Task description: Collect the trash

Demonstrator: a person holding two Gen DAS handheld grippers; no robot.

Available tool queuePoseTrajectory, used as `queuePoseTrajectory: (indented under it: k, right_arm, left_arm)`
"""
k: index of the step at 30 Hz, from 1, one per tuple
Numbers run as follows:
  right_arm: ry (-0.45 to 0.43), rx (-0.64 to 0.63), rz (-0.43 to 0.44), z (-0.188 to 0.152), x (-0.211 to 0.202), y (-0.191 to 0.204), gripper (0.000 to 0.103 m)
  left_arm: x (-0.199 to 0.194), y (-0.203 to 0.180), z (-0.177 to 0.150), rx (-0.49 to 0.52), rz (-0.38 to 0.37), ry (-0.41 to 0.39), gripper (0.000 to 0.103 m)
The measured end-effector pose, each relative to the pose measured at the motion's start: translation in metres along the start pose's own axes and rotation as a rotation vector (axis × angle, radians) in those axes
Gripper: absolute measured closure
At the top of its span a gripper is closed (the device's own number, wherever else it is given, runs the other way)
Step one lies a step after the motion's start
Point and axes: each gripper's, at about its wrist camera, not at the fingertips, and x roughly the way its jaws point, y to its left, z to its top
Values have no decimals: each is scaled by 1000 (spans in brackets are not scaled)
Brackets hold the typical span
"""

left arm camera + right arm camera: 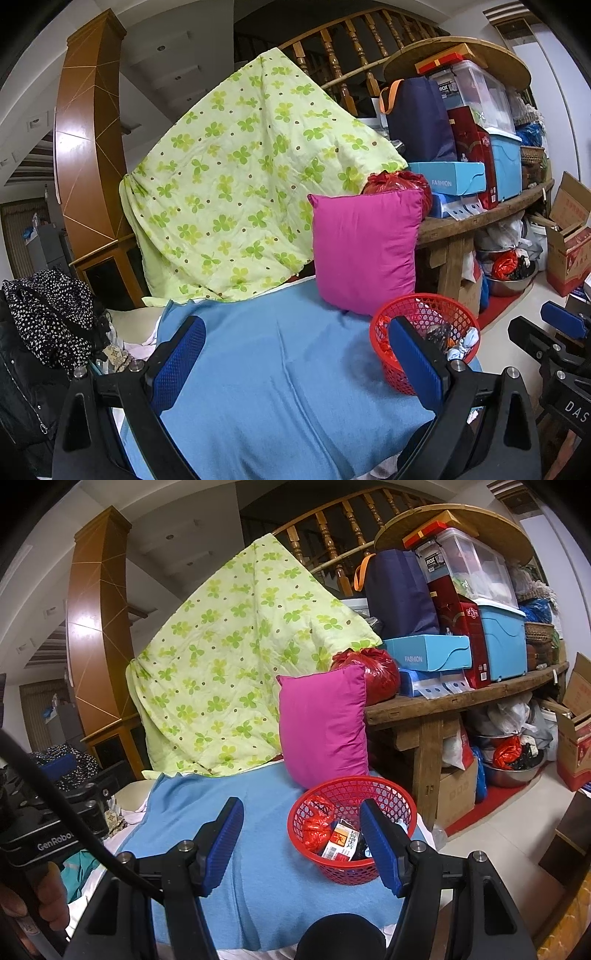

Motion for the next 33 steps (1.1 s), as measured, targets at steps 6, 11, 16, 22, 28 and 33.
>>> queuePoseTrajectory:
  k: [6, 11, 16, 22, 28, 33]
  right_arm:
    - [3, 0, 2, -1, 1, -1, 34]
    - [0, 1, 2, -1, 1, -1, 34]
    - [0, -2, 0, 0, 2, -1, 34]
    - [-6, 1, 0, 0, 2, -3, 34]
    - [-6, 0, 0, 0, 2, -3, 34]
    - [-1, 1, 2, 2, 2, -3, 34]
  left_arm:
    - [1, -1, -2, 1, -5, 3, 4]
    - [2, -2, -5, 3, -7, 5, 4]
    - [2, -2, -5, 3, -6, 4, 4]
    - [2, -3, -5, 4, -5, 4, 4]
    - [3, -3, -5, 5, -8, 5, 4]
    - [3, -3, -5, 5, -11, 6, 4]
